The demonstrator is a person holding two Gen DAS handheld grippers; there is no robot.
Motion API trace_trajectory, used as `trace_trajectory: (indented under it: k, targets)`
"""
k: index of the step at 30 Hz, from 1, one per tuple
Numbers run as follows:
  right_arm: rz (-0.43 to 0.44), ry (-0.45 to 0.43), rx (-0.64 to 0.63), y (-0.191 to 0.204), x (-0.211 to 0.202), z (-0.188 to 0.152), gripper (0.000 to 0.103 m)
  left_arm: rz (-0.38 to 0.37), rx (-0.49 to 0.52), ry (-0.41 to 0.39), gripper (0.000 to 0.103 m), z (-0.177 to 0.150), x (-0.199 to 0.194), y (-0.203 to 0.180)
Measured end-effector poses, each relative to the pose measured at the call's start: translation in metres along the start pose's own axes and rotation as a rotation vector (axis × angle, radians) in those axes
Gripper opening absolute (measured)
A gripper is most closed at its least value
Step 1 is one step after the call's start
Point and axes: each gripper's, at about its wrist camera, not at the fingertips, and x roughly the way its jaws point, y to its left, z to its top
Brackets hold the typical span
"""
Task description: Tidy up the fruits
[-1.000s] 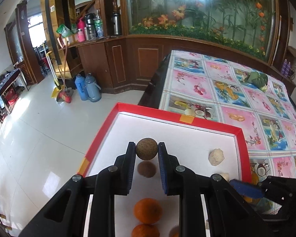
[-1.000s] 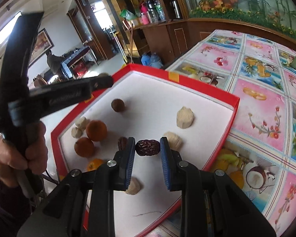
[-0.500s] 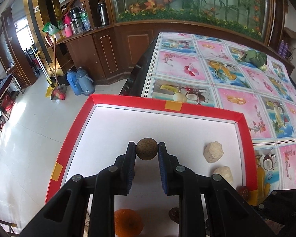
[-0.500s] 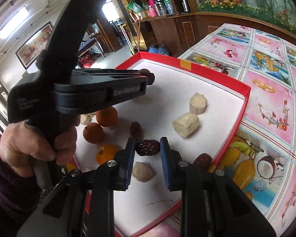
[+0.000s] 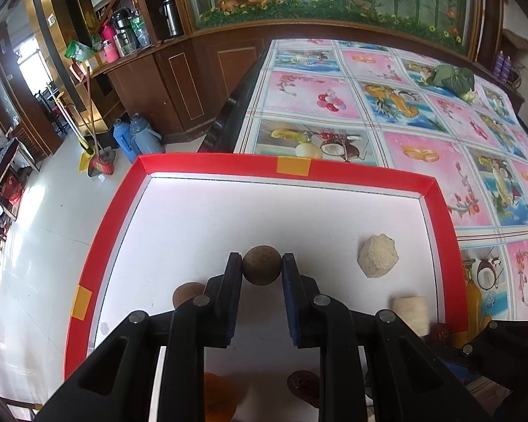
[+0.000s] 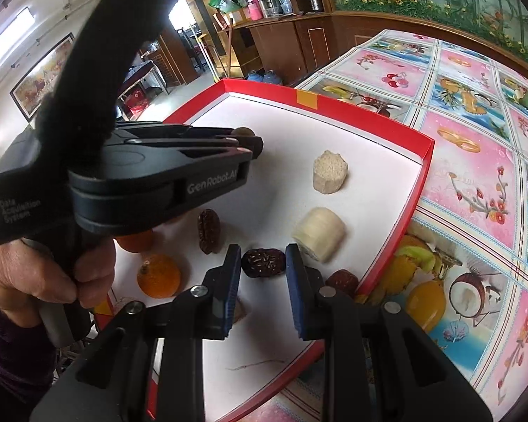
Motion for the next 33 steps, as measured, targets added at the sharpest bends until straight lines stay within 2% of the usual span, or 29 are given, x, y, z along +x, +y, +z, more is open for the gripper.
trace_trajectory:
  k: [9,13,14,17,19,20,22,27,33]
  targets:
    - [0.016,0.024,-0.010,0.001,0.000,0.001,0.029,0.001,-0.023,0.039,0.023,0.000,0.003,0.002]
    - [0.035,0.016,-0.013,-0.001,-0.006,0.003,0.029,0.004,-0.049,0.014,0.025,-0.001,-0.009,0.008]
    - [0.041,0.003,-0.013,-0.002,-0.009,0.004,0.029,0.003,-0.059,0.000,0.027,-0.001,-0.015,0.011]
    - [0.057,-0.047,-0.012,-0.006,-0.018,0.006,0.030,0.015,-0.094,-0.063,0.041,-0.007,-0.040,0.021]
    - [0.055,-0.083,-0.001,-0.010,-0.025,0.007,0.036,0.013,-0.117,-0.104,0.052,-0.013,-0.058,0.028]
    - [0.048,-0.105,0.006,-0.013,-0.028,0.008,0.039,0.011,-0.129,-0.125,0.053,-0.016,-0.066,0.032]
    - [0.027,-0.147,0.023,-0.018,-0.034,0.010,0.042,0.002,-0.157,-0.176,0.062,-0.027,-0.089,0.037]
    - [-0.074,-0.263,0.056,-0.027,-0.052,0.008,0.043,0.009,-0.202,-0.301,0.078,-0.057,-0.136,0.042]
    - [-0.165,-0.367,0.066,-0.021,-0.083,-0.012,0.053,0.058,-0.206,-0.412,0.083,-0.090,-0.175,0.032]
